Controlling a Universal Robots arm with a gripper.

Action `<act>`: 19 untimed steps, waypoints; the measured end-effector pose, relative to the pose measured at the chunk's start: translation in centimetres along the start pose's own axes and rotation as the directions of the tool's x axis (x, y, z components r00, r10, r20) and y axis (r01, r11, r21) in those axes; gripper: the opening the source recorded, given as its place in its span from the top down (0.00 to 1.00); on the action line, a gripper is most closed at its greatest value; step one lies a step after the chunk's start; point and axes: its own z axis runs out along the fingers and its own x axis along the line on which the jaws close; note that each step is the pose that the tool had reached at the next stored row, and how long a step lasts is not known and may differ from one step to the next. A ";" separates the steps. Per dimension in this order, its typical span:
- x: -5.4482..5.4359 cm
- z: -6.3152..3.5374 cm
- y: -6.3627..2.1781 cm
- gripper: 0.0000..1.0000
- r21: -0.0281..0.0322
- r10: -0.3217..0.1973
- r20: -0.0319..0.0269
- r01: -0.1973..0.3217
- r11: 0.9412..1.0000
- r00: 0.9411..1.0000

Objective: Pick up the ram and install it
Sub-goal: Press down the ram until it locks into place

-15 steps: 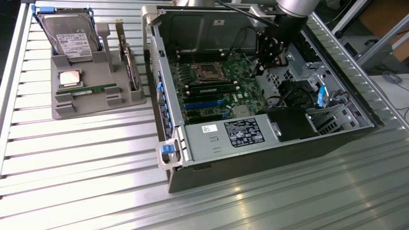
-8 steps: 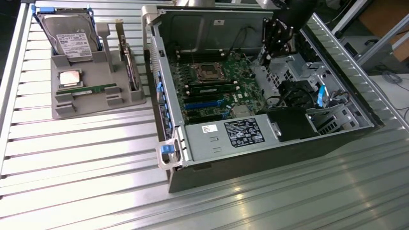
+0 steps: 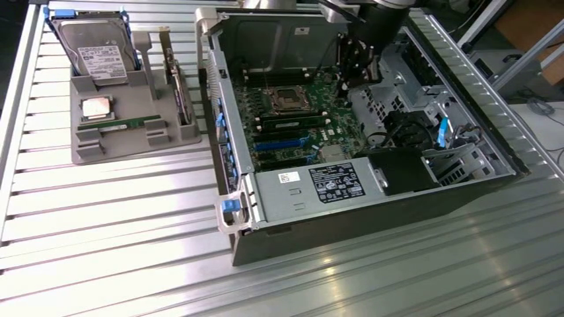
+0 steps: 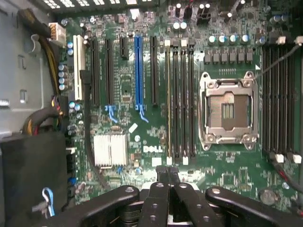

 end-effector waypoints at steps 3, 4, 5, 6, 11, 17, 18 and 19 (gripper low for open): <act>-0.1 0.84 -0.03 0.89 0.000 0.003 0.000 -0.003 1.000 1.000; -0.1 1.01 -0.03 0.89 0.000 0.003 0.000 -0.003 1.000 1.000; -0.2 1.35 -0.04 0.89 0.000 0.004 0.000 -0.004 1.000 1.000; -0.7 1.85 -0.04 0.89 0.000 0.004 0.000 -0.004 1.000 1.000; -1.3 3.64 0.12 0.89 -0.001 0.008 0.000 -0.008 1.000 1.000; -1.4 6.08 0.05 0.89 -0.001 0.009 -0.001 -0.009 1.000 1.000; -1.4 6.28 0.05 0.89 -0.001 0.009 -0.001 -0.009 1.000 1.000; -1.4 6.27 0.04 0.89 0.000 0.009 0.000 -0.009 1.000 1.000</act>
